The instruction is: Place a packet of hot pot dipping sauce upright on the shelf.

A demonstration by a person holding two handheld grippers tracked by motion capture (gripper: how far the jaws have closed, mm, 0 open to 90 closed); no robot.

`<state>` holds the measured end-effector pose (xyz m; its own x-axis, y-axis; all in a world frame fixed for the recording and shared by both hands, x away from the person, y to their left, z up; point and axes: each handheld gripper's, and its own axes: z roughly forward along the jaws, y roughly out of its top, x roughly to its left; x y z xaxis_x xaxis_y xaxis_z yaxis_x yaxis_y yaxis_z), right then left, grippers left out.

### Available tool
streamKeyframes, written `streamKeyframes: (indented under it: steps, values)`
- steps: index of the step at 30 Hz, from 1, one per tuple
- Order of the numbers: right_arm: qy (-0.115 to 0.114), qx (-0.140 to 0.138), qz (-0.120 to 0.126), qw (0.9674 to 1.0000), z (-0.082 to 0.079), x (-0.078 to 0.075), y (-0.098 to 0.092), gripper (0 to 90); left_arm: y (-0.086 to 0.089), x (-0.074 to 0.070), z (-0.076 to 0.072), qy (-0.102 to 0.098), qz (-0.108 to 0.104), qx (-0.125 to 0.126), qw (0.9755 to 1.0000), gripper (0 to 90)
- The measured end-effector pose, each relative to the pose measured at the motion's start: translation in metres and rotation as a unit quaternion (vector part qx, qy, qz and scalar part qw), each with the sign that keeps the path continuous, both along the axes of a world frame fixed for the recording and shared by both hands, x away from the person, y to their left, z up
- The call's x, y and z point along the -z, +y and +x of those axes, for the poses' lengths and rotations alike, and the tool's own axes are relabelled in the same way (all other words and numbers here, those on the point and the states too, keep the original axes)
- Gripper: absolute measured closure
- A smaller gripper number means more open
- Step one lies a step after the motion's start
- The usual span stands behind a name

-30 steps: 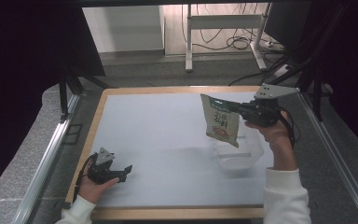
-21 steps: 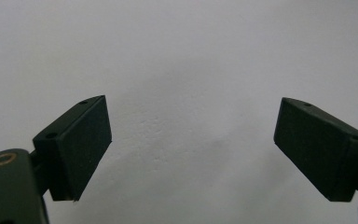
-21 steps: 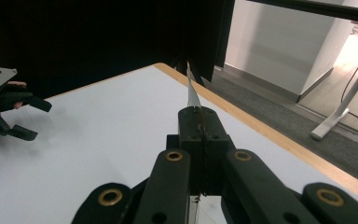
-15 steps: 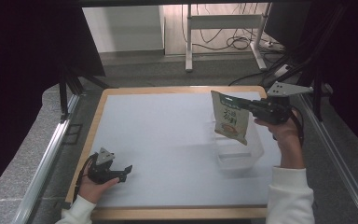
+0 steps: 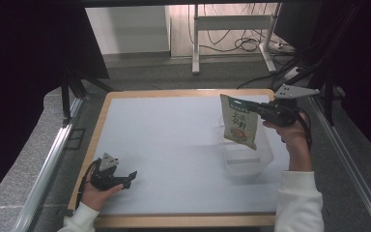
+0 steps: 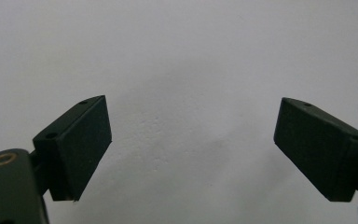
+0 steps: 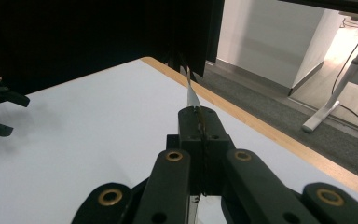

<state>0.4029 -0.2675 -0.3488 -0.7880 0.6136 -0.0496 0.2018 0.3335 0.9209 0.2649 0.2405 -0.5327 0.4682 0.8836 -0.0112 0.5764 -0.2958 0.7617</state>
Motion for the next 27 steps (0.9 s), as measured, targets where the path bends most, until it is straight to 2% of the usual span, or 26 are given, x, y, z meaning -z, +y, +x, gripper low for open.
streamKeyframes:
  steps: [10, 13, 15, 19, 24, 27]
  values:
    - [0.016, 0.011, -0.01, 0.9998, 0.011, 0.013, -0.003, 89.2, 0.0, 0.0, 0.0, 0.001, 0.0, -0.001, 1.0, 10.9]
    - [0.028, 0.016, -0.037, 0.9988, 0.014, 0.018, 0.0, 89.1, 0.0, 0.0, 0.0, 0.0, 0.0, -0.001, 1.0, 10.9]
    - [0.04, 0.028, -0.063, 0.9968, 0.018, 0.025, 0.004, 88.9, 0.0, 0.0, 0.0, 0.0, -0.003, -0.002, 1.0, 10.8]
    - [0.047, 0.038, -0.064, 0.9961, 0.018, 0.028, 0.004, 88.3, 0.0, 0.0, 0.0, 0.0, -0.003, -0.001, 1.0, 10.9]
    - [0.05, 0.045, -0.076, 0.9948, 0.015, 0.028, 0.006, 74.6, 0.0, 0.0, 0.0, 0.0, -0.001, 0.0, 1.0, 10.9]
    - [0.037, 0.072, -0.083, 0.9932, 0.014, 0.028, 0.009, 60.6, 0.001, -0.001, -0.001, -0.002, -0.002, 0.0, 1.0, 10.9]
